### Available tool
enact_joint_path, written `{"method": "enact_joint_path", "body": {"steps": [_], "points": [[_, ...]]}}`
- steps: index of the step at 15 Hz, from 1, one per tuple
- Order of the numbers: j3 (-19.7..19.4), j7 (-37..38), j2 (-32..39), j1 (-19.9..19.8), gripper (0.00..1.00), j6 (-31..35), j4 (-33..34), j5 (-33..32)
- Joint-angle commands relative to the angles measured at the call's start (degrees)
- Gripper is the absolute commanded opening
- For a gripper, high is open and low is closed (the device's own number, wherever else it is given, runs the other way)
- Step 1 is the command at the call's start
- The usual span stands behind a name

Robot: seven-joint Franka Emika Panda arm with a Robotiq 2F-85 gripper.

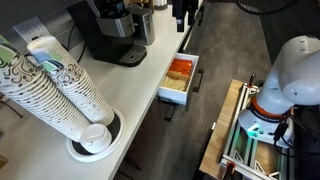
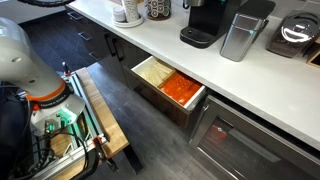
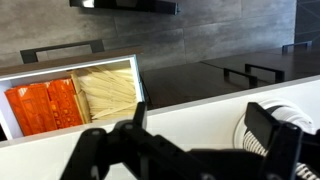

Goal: Close the open drawer.

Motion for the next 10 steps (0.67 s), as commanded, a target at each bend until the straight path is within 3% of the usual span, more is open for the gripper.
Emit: {"method": "enact_joint_path", "body": {"steps": [1, 10], "points": [[-2.58, -2.74, 2.66, -2.09, 1.00, 1.93, -2.88, 0.70], [-11.13, -14.68, 11.27, -6.83, 1.00, 10.94, -10.99, 3.19]]}}
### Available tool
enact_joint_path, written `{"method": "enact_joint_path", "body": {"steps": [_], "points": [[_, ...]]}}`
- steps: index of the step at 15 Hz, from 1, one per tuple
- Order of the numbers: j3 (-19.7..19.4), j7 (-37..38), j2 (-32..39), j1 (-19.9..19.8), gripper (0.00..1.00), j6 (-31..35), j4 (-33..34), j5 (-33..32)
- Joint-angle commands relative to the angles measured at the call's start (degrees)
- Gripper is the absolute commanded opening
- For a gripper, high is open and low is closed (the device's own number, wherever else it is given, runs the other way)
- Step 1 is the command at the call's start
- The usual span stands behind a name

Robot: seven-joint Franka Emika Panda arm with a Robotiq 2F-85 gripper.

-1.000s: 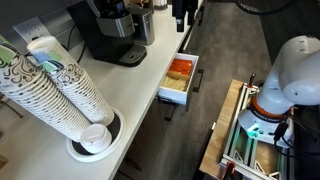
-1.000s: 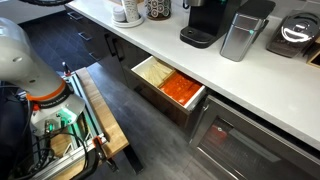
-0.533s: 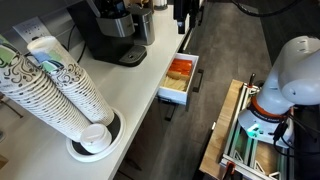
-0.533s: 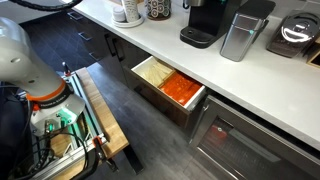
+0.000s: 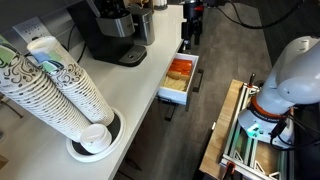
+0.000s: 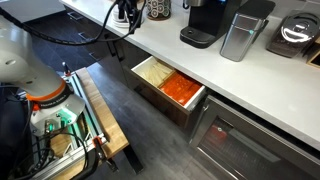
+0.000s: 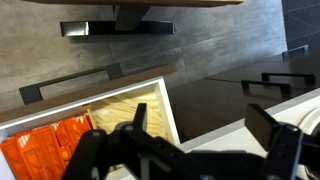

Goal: Close the open drawer.

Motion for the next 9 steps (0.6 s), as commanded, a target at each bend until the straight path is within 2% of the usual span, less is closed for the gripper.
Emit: {"method": "enact_joint_path", "body": {"steps": [1, 2, 3, 9], "points": [[-2.46, -4.69, 2.62, -1.38, 1.00, 4.00, -2.73, 3.62], [-2.79, -5.52, 3.04, -1.50, 1.00, 4.89, -3.31, 4.63], [-1.56, -3.62, 2.53, -1.73, 1.00, 2.82, -1.78, 2.57], [-2.03, -4.80, 3.54, -2.03, 1.00, 3.69, -2.37, 3.62]]}}
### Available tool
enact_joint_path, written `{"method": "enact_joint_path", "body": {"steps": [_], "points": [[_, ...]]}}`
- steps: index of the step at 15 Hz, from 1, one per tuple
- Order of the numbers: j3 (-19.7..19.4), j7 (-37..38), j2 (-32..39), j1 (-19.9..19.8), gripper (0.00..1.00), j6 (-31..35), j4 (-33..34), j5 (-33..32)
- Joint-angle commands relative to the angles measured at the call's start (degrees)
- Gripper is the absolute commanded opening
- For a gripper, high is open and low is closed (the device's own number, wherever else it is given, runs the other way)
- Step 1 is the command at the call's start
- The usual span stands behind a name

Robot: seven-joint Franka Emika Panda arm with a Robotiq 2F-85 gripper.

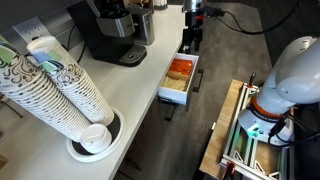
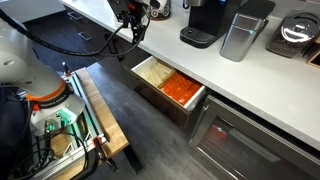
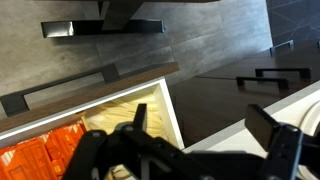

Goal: Close the open drawer.

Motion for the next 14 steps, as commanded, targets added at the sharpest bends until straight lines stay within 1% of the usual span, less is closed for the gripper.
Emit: {"method": "enact_joint_path", "body": {"steps": [1, 6, 7, 10, 14], "points": [[0.64, -0.19, 0.09, -0.72, 1.00, -0.21, 0.14, 0.19], [0.64, -0.21, 0.09, -0.72, 1.00, -0.18, 0.14, 0.23], [0.35, 0.87, 1.76, -1.24, 1.00, 0.51, 0.50, 0.20], [-1.37, -0.80, 6.05, -2.62, 1.00, 0.55, 1.29, 0.38], [-3.85, -1.83, 13.49, -5.62, 1.00, 5.37, 1.43, 1.92]]}}
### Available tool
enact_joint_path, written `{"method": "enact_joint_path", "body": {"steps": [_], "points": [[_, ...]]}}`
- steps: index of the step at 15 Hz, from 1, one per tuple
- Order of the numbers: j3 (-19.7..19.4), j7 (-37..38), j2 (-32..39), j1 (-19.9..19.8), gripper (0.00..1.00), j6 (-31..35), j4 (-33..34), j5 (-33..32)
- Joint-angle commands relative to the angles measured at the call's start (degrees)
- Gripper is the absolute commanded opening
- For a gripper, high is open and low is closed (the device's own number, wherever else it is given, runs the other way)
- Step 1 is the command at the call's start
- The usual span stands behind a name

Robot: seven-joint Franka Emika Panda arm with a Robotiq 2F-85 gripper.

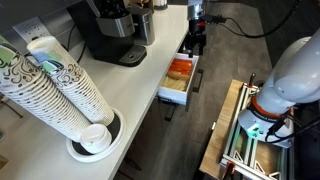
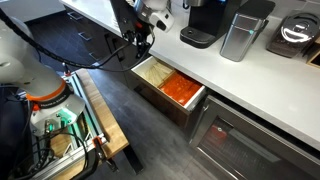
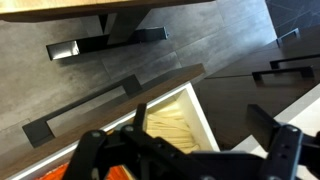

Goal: Close the open drawer.

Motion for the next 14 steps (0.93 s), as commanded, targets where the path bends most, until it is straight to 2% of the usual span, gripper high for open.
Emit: {"method": "enact_joint_path", "body": {"steps": [1, 6, 11, 12, 14], "points": [[-2.04, -3.06, 8.16, -2.49, 1.00, 4.45, 1.56, 2.87], [-2.89, -10.97, 15.44, -5.48, 1.00, 10.58, 2.18, 11.75], [-1.98, -19.76, 20.34, -8.83, 1.00, 10.60, 3.67, 21.17], [-1.64, -16.77, 18.24, -8.37, 1.00, 10.70, 2.50, 17.82], [-1.59, -18.26, 19.49, -9.02, 1.00, 10.71, 3.05, 19.41]]}}
